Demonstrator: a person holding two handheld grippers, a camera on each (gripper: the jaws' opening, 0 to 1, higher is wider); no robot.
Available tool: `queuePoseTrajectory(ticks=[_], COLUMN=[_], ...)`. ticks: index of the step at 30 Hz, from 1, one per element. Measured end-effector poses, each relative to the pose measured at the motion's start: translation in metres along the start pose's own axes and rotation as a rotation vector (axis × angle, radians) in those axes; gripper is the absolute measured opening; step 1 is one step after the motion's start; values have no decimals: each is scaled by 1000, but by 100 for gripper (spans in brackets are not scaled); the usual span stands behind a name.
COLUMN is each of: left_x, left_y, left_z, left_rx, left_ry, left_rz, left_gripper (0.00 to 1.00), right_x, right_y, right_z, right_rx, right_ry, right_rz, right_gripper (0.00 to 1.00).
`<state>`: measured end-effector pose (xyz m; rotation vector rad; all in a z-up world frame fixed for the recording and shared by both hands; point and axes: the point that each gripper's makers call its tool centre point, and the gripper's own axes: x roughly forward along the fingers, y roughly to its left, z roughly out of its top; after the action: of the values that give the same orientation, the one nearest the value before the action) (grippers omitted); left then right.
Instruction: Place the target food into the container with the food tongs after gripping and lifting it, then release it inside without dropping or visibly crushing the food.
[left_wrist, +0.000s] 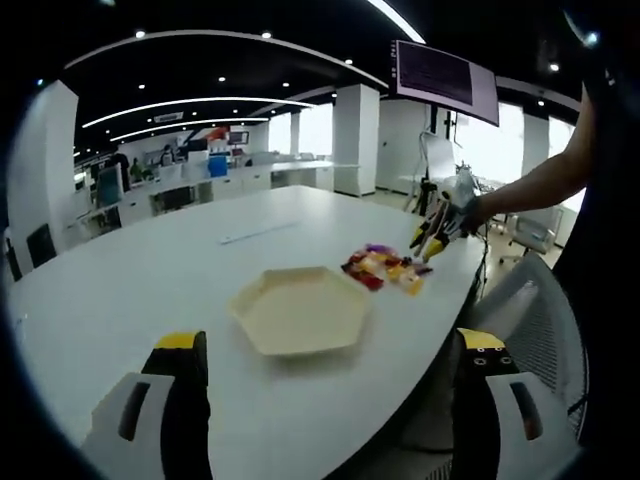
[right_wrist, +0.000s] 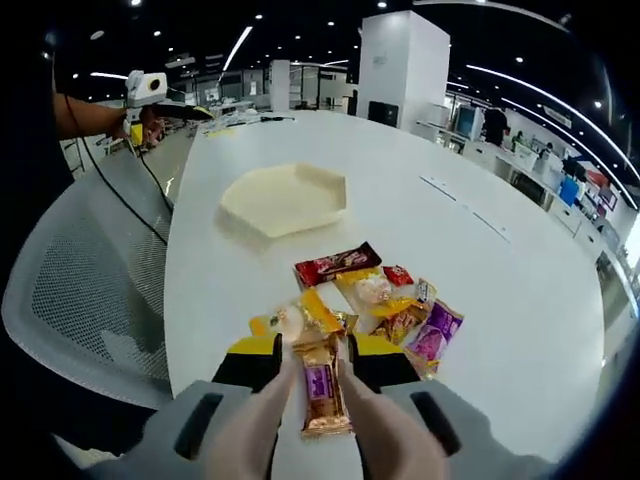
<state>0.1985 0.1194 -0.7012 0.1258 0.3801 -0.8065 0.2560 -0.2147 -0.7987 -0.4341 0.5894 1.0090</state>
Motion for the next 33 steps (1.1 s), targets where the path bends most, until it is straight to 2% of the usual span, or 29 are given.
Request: queuePoseTrajectory(ticks=[12, 20, 23, 33], left_x=[-4, -8, -9, -9], left_y=[-3, -3, -3, -2], left_z=[-5, -5, -4, -3], left_rx=[-9, -7, -9, -6], left_ry=[21, 22, 19, 16], left_rz=[-6, -1, 0, 1], left_gripper=[96, 96, 96, 96], right_x=[13, 15, 15, 15], right_y=[-3, -1, -3, -2], right_z=[-11, -13, -15, -15], right_rx=[1, -61, -89, -31], right_ry=[32, 67, 85, 87], right_rz=[3, 9, -11, -40], right_gripper=[25, 26, 26, 22])
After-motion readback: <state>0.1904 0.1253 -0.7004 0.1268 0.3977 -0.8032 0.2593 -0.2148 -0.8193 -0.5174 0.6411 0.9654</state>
